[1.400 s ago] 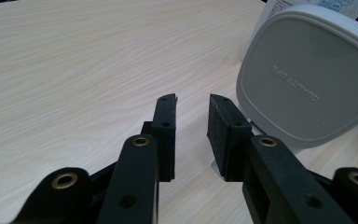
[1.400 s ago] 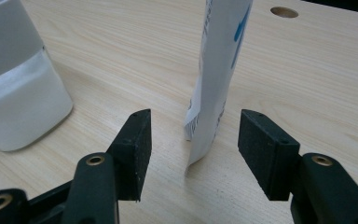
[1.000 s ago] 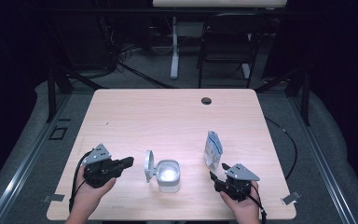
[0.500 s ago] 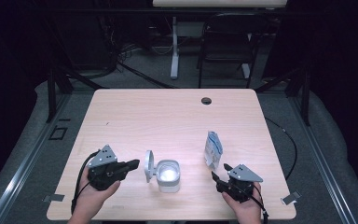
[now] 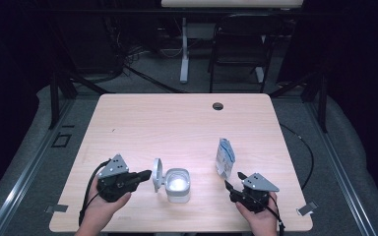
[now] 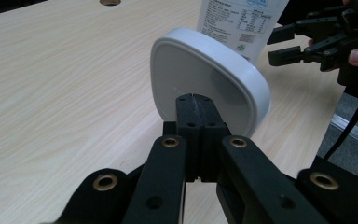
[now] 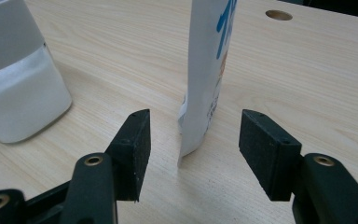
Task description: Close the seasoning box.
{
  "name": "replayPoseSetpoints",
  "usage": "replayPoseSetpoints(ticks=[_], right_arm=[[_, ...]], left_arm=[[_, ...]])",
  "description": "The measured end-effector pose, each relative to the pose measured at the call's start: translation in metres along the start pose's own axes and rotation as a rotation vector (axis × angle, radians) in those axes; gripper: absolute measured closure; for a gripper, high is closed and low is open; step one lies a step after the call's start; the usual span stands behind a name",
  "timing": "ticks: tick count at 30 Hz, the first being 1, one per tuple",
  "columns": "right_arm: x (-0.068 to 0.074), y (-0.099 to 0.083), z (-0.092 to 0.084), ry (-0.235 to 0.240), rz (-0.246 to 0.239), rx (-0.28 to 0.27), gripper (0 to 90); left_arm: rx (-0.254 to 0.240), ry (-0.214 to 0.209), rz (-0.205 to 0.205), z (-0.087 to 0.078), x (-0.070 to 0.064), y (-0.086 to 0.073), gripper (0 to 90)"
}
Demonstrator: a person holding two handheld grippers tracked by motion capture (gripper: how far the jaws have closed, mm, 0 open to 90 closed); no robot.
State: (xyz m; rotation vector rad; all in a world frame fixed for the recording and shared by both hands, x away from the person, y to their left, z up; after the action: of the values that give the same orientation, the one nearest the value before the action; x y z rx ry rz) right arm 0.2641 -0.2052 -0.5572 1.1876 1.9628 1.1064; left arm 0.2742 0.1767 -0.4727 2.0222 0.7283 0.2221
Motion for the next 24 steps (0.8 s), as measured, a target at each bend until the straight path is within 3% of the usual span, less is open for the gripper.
replayPoseSetpoints(ticks=[24], right_arm=[[-0.001, -0.002, 0.001, -0.005, -0.004, 0.002, 43.5]], left_arm=[[0.031, -0.027, 0.035, 0.022, -0.012, -0.004, 90.0]])
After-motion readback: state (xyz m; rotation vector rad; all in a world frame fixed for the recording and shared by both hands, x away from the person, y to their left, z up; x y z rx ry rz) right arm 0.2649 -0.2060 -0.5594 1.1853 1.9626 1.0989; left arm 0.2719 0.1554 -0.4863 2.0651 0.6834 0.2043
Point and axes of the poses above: each handheld gripper's, and its own axes: z roughly forward along the jaws, y roughly out of its top, x roughly to its left, the point moved 1 cm from there along z, roughly forward along the jaws, and after that the axes turned 3 degrees about -y, right-handed, at the moved point
